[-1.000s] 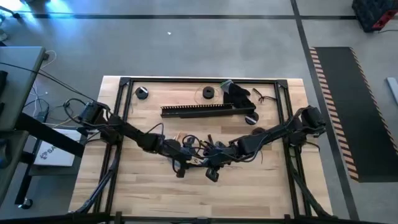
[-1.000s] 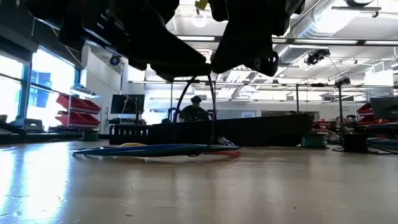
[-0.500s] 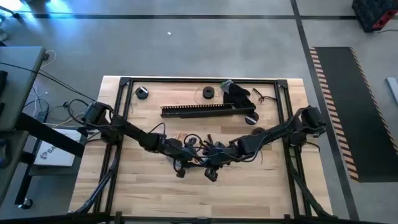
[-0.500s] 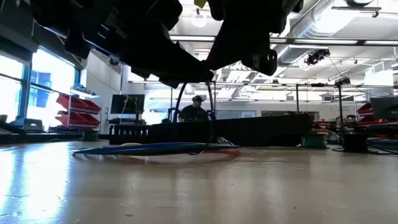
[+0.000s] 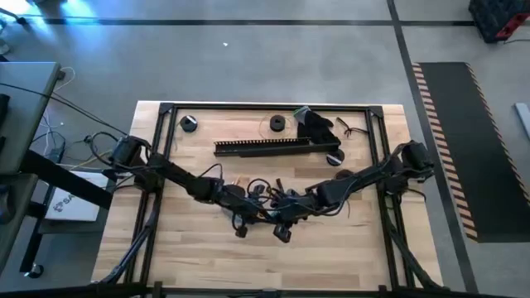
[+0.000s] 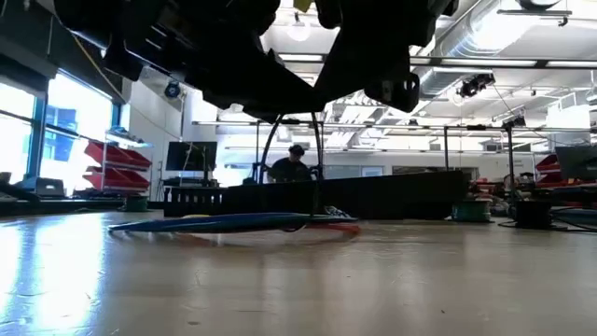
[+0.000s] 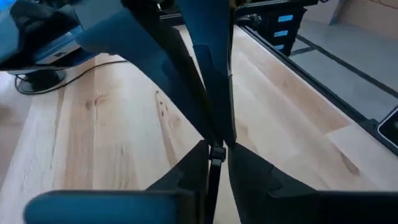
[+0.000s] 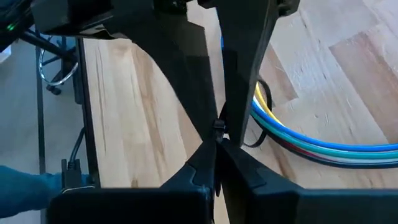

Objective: Ziptie cables
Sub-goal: Wrap the black zip tie around the cables

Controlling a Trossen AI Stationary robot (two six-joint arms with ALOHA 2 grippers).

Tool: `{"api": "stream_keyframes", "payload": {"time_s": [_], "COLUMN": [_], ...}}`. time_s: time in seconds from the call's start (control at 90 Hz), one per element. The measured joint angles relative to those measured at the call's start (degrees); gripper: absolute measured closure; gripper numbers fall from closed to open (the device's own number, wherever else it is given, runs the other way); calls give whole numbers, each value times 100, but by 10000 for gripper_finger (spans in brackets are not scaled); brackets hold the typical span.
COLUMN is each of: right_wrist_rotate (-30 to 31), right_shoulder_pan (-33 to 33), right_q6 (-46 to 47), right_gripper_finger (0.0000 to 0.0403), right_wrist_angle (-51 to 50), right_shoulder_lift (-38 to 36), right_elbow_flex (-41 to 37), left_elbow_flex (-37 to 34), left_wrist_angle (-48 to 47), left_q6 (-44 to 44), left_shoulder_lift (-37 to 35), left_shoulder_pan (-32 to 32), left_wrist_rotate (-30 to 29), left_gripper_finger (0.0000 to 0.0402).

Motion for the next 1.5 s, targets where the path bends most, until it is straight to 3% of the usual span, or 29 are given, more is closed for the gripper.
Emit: {"api": "stream_keyframes", "payload": {"time_s": [0.344,0.733,0.856,1.011,1.222,1.356,1.5], "right_wrist_rotate": [-103,-213,22,713,1457,1321,1180], "right_shoulder_pan": [120,1185,1385,1177,752,499,368], "right_q6": [326,1845,2211,1103,-231,-526,-585], "right_gripper_finger": [403,403,403,378,272,230,230], "right_wrist_angle": [-335,-1158,-1003,-139,-51,-137,-108], "right_shoulder_lift": [0,61,-109,-536,-367,-53,60], "right_elbow_flex": [11,-7,-11,0,0,-2,-2], "left_elbow_flex": [1,-7,-12,-14,-16,-18,-20], "left_wrist_angle": [-19,-112,-354,-486,-493,-495,-497], "left_q6": [-211,-233,3,13,5,-22,-24], "left_shoulder_lift": [-18,-45,-44,-44,-44,-44,-44], "left_shoulder_pan": [31,263,268,258,256,256,256], "left_wrist_rotate": [65,438,463,628,642,642,642], "left_gripper_finger": [399,401,401,401,401,401,401]}}
